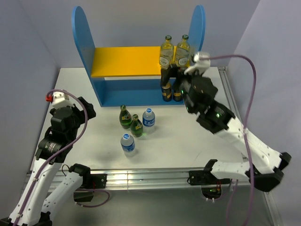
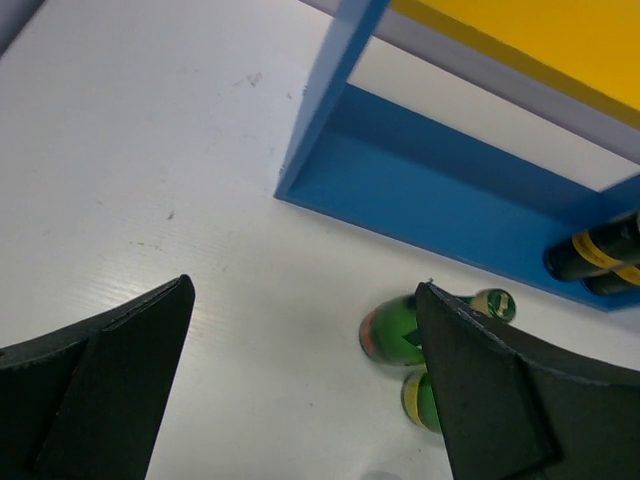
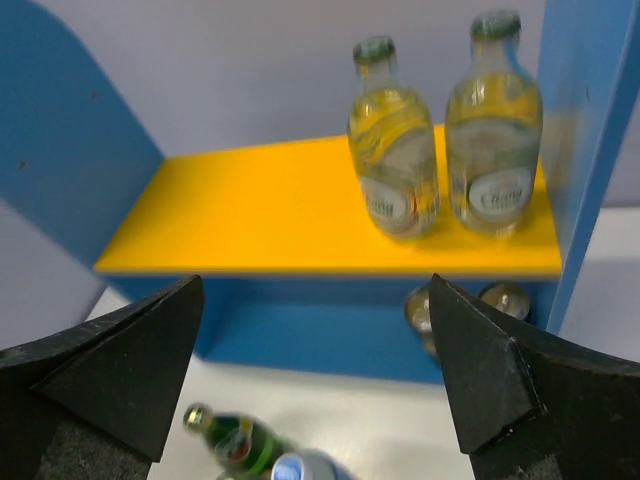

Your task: Place and organize the beverage onto the shelf

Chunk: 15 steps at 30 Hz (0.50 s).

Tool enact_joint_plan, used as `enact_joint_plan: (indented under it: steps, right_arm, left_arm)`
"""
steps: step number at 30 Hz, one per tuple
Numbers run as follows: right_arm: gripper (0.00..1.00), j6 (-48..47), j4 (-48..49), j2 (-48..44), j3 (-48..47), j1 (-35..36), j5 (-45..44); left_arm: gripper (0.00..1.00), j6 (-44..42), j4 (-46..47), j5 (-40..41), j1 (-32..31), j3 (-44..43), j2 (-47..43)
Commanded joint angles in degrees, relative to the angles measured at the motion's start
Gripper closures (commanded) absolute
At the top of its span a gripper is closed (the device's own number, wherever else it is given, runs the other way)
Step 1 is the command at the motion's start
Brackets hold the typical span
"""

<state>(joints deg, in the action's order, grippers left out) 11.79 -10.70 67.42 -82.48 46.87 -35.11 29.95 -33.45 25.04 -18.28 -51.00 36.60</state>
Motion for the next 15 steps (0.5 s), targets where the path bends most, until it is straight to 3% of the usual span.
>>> enact_joint_plan:
  steps: [1, 5, 8, 15]
  right_arm:
    - [0.0, 6.1, 1.6, -7.5, 10.4, 4.6, -3.0]
    - [0.0, 10.6, 0.2, -15.4, 22.6, 8.8, -3.6]
    - [0.0, 13.2, -1.2, -18.3, 28.1, 10.4, -3.5]
    - [0.01, 19.1, -4.5, -27.4, 39.0, 11.2, -1.8]
  left_arm:
    - [0.01, -0.7, 2.7, -8.7, 0.2, -0.1, 0.9]
    - [0.01, 1.7, 4.7, -14.9, -0.8, 1.3, 3.5]
    - [0.01, 5.3, 5.0, -14.3, -2.7, 1.3, 6.3]
    - [0.01, 6.0, 15.6, -8.4, -11.8, 8.5, 4.6]
